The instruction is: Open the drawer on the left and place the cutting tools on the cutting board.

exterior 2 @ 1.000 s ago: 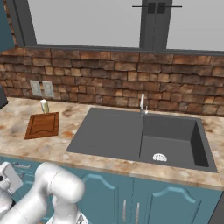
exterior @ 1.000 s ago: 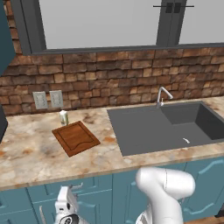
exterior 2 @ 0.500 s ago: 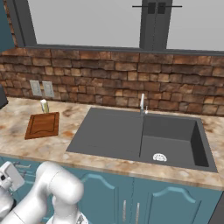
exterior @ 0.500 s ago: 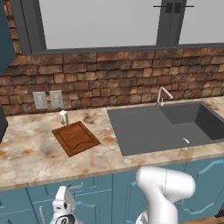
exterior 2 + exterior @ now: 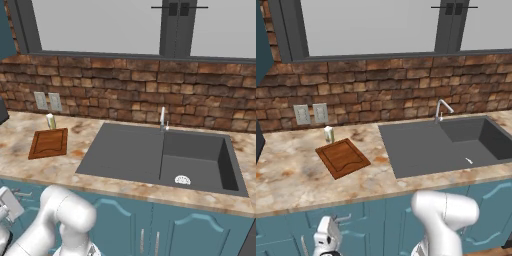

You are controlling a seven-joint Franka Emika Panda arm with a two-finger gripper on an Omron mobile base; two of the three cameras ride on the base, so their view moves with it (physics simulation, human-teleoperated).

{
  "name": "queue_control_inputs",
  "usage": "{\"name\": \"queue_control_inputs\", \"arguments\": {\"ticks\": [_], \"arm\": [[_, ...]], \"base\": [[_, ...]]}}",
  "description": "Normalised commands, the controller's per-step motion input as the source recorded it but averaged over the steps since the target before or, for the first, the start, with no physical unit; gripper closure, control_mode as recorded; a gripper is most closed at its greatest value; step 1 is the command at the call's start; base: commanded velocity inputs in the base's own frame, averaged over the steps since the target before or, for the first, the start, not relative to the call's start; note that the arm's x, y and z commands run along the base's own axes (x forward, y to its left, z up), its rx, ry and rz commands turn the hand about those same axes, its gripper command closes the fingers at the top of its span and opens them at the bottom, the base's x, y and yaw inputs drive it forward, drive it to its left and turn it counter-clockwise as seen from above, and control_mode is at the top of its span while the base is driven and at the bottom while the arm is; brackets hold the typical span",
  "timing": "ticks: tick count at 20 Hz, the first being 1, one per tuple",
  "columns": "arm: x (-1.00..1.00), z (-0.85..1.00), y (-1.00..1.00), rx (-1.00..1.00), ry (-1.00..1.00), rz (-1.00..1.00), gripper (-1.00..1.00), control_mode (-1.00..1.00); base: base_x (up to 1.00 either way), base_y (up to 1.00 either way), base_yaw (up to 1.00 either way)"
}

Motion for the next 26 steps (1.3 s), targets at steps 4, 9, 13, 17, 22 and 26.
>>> {"name": "queue_control_inputs", "arguments": {"ticks": [4,9,13,17,22,26], "arm": [[-0.82,-0.01,-0.11,0.00,-0.06,0.02,1.00,-1.00],[-1.00,-0.03,-0.28,0.00,-0.19,0.06,1.00,-1.00],[-1.00,-0.06,-0.31,0.00,-0.18,0.05,1.00,-1.00],[-1.00,-0.01,-0.26,0.00,-0.12,0.03,1.00,-1.00],[-1.00,0.00,-0.23,0.00,-0.06,0.02,1.00,-1.00],[-1.00,0.00,-0.22,0.00,-0.02,0.01,-1.00,-1.00]], "base": [[0.00,0.00,0.00],[0.00,0.00,0.00],[0.00,0.00,0.00],[0.00,0.00,0.00],[0.00,0.00,0.00],[0.00,0.00,0.00]]}}
